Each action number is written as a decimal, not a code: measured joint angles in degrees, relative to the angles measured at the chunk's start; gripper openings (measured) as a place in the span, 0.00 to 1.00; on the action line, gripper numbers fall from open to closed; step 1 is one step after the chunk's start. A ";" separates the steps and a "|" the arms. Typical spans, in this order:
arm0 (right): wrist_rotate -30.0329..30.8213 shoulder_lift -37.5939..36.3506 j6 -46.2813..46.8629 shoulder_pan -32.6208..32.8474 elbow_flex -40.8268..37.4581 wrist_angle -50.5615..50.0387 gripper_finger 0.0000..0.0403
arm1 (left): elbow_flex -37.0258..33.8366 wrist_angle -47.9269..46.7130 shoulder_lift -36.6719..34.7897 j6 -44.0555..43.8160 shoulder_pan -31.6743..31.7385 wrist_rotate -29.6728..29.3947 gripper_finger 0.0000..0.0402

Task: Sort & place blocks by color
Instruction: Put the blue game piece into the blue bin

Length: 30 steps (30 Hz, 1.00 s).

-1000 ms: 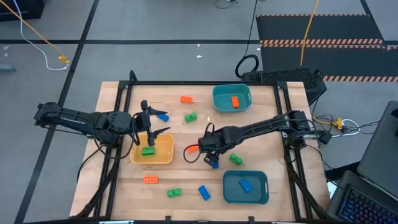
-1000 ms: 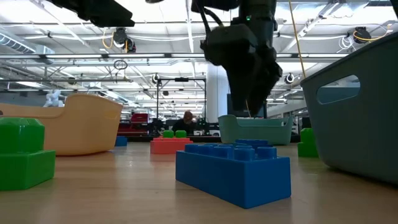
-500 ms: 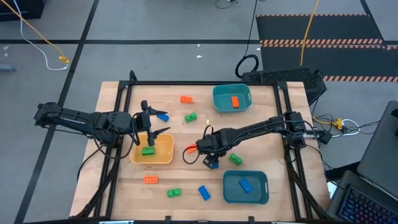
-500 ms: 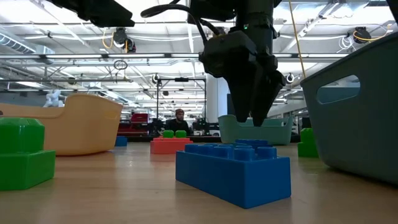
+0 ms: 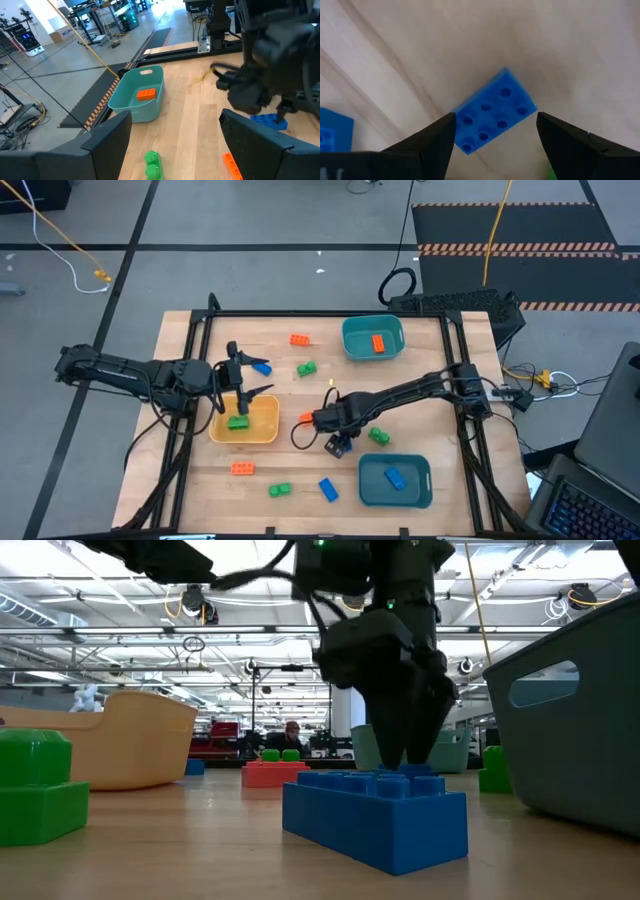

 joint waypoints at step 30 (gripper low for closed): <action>9.92 -1.83 -21.10 -0.20 0.01 -12.96 0.31 | 0.00 -0.33 0.00 0.42 0.00 0.00 0.77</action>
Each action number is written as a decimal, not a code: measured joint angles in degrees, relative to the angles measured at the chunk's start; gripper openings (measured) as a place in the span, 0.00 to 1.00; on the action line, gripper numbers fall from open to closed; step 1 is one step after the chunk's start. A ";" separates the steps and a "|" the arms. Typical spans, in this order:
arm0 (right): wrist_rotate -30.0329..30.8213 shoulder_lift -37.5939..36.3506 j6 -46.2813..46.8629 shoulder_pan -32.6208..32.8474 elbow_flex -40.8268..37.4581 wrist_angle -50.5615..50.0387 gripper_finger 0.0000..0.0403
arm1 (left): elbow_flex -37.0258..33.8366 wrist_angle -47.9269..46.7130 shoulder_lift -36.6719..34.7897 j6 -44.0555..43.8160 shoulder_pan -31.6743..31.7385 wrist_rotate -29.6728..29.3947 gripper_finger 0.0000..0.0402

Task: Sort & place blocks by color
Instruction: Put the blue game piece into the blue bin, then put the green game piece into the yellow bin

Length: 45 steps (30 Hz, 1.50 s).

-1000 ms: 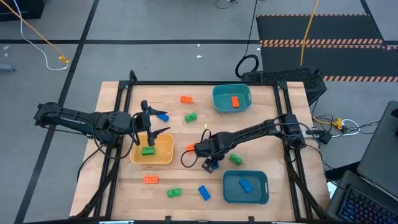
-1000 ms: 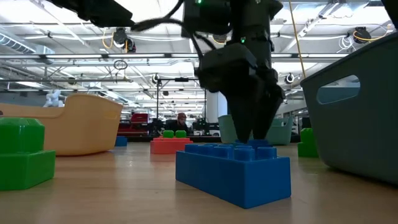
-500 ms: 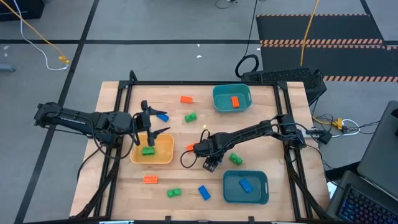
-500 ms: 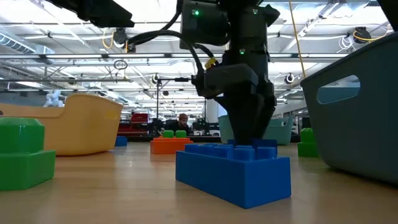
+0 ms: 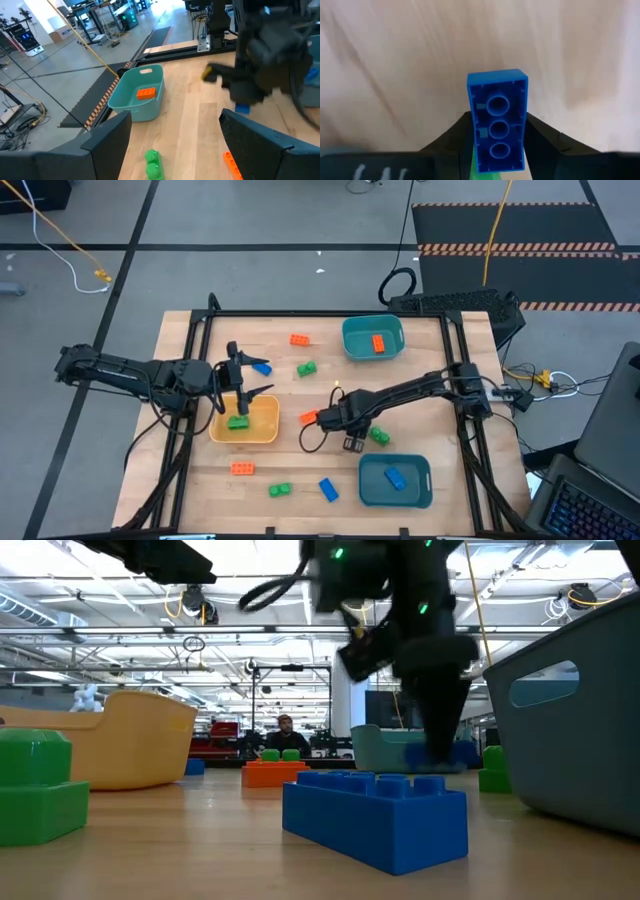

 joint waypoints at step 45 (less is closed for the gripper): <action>-12.93 -23.48 29.42 18.82 -14.99 15.81 0.46 | 0.00 -0.83 0.00 -2.34 0.22 0.01 0.77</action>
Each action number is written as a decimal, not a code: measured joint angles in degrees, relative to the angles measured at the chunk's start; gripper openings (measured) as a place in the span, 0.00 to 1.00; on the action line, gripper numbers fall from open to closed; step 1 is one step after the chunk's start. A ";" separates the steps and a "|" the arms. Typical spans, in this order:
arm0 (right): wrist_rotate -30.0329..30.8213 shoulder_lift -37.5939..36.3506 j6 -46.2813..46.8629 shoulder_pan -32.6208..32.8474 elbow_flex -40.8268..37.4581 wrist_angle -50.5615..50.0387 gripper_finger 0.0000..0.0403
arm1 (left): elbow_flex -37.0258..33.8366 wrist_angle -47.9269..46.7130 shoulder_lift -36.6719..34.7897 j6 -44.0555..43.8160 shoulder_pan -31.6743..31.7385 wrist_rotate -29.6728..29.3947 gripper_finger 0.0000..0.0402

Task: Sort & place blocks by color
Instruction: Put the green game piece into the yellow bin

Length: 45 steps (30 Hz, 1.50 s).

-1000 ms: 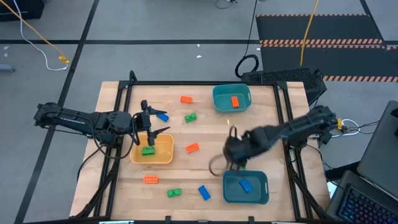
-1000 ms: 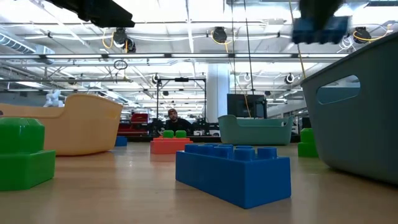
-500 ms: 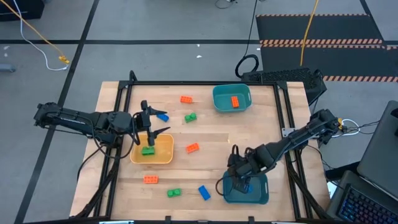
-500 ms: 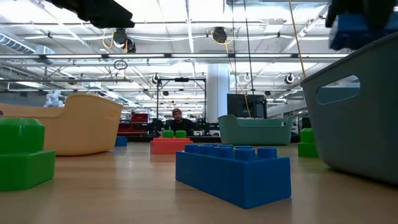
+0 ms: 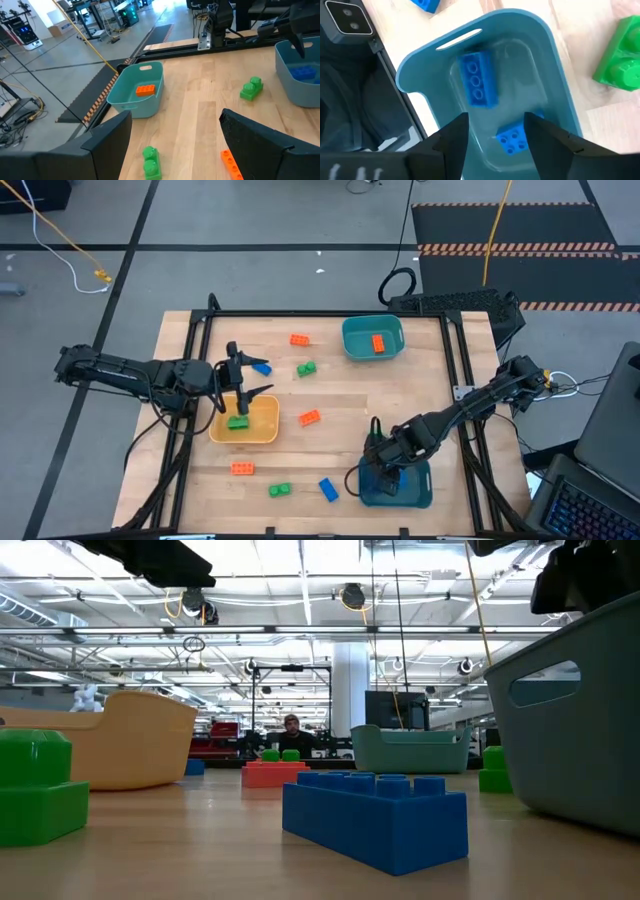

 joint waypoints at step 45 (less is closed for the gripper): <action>6.97 0.04 -15.82 -18.72 -13.59 2.31 0.69 | 0.00 -0.59 0.02 0.22 0.00 -0.01 0.77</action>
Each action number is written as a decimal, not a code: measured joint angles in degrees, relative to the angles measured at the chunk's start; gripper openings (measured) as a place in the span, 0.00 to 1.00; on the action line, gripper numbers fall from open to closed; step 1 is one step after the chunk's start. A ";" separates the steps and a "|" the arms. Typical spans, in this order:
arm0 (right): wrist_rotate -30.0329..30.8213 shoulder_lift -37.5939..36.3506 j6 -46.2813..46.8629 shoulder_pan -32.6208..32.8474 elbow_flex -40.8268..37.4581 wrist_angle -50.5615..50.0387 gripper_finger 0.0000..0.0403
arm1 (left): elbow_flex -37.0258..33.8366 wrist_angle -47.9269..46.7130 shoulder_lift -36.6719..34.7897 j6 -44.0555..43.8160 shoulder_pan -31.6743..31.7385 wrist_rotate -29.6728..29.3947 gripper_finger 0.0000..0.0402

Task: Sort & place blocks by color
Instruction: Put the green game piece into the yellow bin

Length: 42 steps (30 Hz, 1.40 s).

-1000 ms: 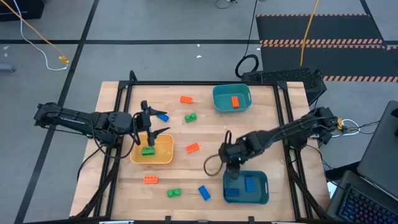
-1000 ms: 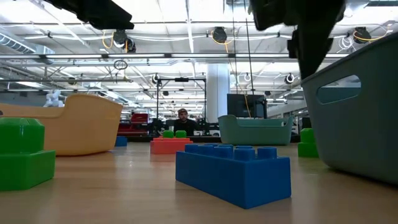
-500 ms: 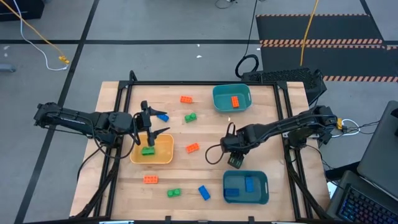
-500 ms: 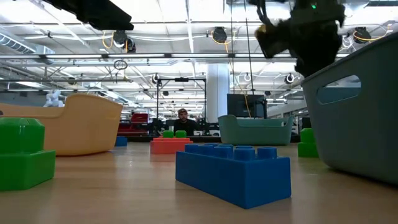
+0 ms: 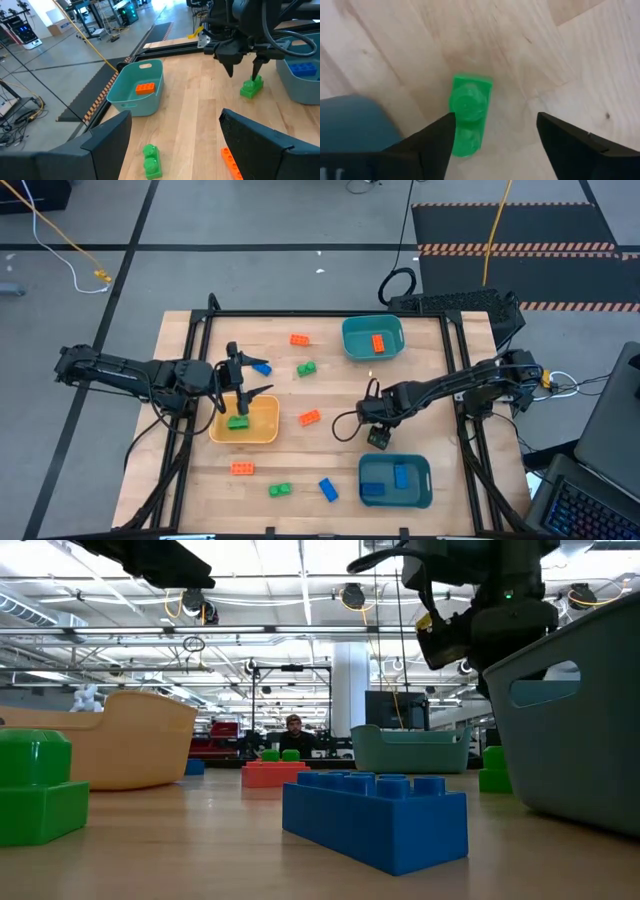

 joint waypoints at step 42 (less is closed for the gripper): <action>16.23 0.00 -22.13 -3.93 4.18 14.47 0.29 | 0.01 2.77 -0.01 2.51 -0.02 -1.64 0.77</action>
